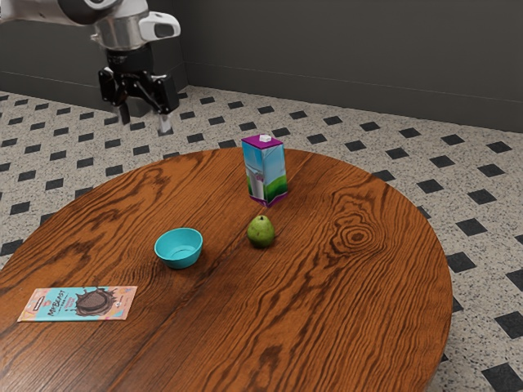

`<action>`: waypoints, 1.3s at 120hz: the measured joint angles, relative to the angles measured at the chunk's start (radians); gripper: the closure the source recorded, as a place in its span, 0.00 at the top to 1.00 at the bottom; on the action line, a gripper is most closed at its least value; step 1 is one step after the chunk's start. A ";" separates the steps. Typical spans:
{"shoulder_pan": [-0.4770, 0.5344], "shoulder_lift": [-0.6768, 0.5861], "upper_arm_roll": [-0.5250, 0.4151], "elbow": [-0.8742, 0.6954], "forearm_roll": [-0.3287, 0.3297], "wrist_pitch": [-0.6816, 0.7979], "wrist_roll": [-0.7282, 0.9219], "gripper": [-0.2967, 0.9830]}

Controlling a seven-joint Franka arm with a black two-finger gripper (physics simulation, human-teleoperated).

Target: Place the pear in the bowl.

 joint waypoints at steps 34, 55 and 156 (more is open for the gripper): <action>-0.003 0.002 -0.001 0.001 0.012 0.001 -0.002 0.77; 0.006 0.033 -0.054 -0.183 0.008 0.137 -0.005 0.77; -0.005 0.456 -0.142 -0.047 0.010 0.568 -0.051 0.77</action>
